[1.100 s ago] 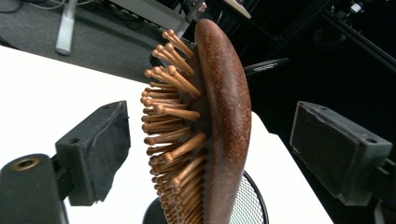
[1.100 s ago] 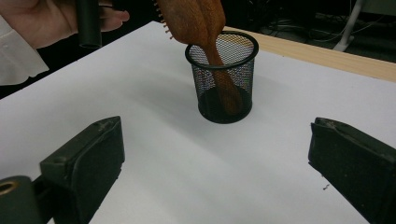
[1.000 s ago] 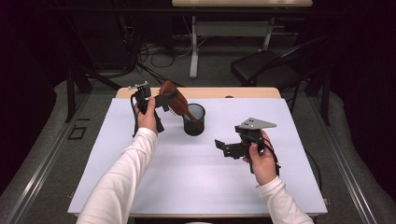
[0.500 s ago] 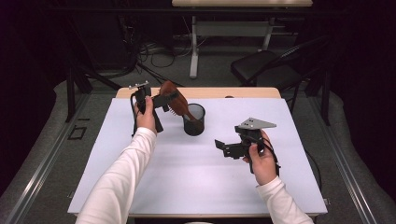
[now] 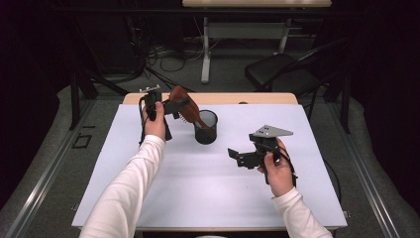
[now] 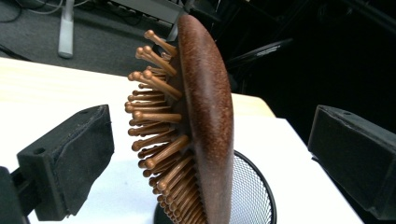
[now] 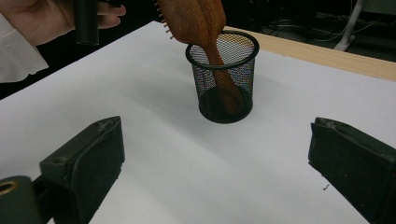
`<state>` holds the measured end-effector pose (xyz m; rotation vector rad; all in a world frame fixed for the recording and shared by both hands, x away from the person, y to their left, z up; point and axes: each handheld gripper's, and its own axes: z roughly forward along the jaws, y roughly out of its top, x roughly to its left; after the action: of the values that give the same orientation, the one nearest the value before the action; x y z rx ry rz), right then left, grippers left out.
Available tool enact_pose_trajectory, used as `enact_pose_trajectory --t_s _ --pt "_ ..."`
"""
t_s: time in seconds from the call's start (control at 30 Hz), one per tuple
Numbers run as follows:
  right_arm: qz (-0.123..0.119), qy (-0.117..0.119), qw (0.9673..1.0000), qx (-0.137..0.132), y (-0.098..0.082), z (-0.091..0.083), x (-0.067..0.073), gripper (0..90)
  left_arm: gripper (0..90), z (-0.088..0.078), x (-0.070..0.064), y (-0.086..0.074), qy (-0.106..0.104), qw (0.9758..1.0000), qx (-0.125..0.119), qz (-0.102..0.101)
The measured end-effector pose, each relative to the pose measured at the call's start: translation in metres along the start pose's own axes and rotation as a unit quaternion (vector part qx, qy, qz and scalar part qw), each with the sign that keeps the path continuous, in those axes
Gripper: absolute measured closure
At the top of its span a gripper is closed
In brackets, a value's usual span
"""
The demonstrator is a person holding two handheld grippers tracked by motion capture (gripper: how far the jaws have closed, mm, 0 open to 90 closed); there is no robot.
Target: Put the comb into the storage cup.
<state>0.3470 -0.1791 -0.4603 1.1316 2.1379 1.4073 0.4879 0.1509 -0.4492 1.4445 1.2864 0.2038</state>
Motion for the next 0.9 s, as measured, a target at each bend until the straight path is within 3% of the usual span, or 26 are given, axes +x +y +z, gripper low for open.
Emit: enact_pose_trajectory --t_s 0.5,0.9 --pt "0.001 -0.001 1.0000 0.001 0.000 0.000 0.000 3.3 0.5 -0.004 -0.001 0.005 0.006 0.9998 0.004 0.017" --pt "0.001 0.000 1.0000 0.002 0.000 0.000 0.000 3.3 0.5 -0.011 -0.003 0.010 0.020 0.9987 0.014 0.045"
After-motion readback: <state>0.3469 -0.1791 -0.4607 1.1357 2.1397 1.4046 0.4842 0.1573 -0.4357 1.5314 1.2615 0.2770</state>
